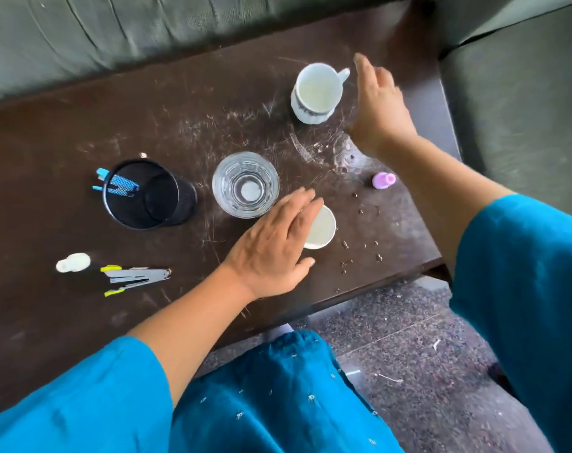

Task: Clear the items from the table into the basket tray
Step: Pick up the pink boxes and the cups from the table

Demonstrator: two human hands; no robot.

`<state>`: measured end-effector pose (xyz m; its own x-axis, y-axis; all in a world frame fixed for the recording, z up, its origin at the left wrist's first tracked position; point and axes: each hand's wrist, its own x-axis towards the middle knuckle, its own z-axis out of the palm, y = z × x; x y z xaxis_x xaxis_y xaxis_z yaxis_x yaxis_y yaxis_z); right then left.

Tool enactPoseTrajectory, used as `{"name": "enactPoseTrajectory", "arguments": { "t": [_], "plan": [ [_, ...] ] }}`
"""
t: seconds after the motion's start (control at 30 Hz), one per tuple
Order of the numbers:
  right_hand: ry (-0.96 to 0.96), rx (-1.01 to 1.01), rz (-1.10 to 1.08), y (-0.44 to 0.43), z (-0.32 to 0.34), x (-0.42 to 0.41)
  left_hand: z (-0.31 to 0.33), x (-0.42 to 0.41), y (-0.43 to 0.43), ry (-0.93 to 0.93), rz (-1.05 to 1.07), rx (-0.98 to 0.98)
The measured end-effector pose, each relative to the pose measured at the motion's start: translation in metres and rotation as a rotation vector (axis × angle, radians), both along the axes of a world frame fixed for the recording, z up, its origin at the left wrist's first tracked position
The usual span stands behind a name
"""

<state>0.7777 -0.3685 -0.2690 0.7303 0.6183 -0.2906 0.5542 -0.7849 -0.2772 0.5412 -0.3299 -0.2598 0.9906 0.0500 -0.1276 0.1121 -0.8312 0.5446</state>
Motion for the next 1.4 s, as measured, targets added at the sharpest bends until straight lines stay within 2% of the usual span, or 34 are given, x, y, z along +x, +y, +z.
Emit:
{"name": "enactPoseTrajectory", "arguments": {
  "t": [0.17,0.4,0.53,0.7,0.8,0.93,1.1,1.23,1.33,1.4],
  "plan": [
    [0.197,-0.05,0.108,0.014,-0.01,0.023,-0.015,-0.016,-0.009,0.038,0.096,0.009],
    [0.056,-0.033,0.031,0.013,-0.016,0.024,-0.033,-0.015,-0.013,0.145,0.257,-0.079],
    [0.322,0.108,-0.117,-0.008,-0.017,0.014,-0.038,-0.011,-0.009,0.189,0.368,-0.198],
    [0.708,0.323,-0.368,-0.022,-0.022,0.002,-0.042,-0.015,-0.005,0.201,0.364,-0.184],
    [0.792,0.383,-0.423,-0.023,-0.023,-0.005,-0.044,-0.015,-0.005,0.304,0.437,-0.443],
    [0.774,0.453,-0.447,-0.027,-0.022,-0.014,-0.038,-0.012,-0.009,0.36,0.535,-0.668],
    [0.743,0.574,-0.503,-0.033,-0.012,-0.025,-0.021,-0.006,-0.022,0.206,0.576,-0.735],
    [0.524,0.541,-0.483,-0.038,0.011,-0.03,-0.001,0.002,-0.02,0.081,0.648,-0.811],
    [0.464,0.537,-0.477,-0.036,0.039,-0.034,0.019,0.004,-0.008,0.018,0.678,-0.957],
    [0.448,0.538,-0.469,-0.029,0.06,-0.039,0.035,0.001,0.007,-0.033,0.682,-0.967]
  ]
}}
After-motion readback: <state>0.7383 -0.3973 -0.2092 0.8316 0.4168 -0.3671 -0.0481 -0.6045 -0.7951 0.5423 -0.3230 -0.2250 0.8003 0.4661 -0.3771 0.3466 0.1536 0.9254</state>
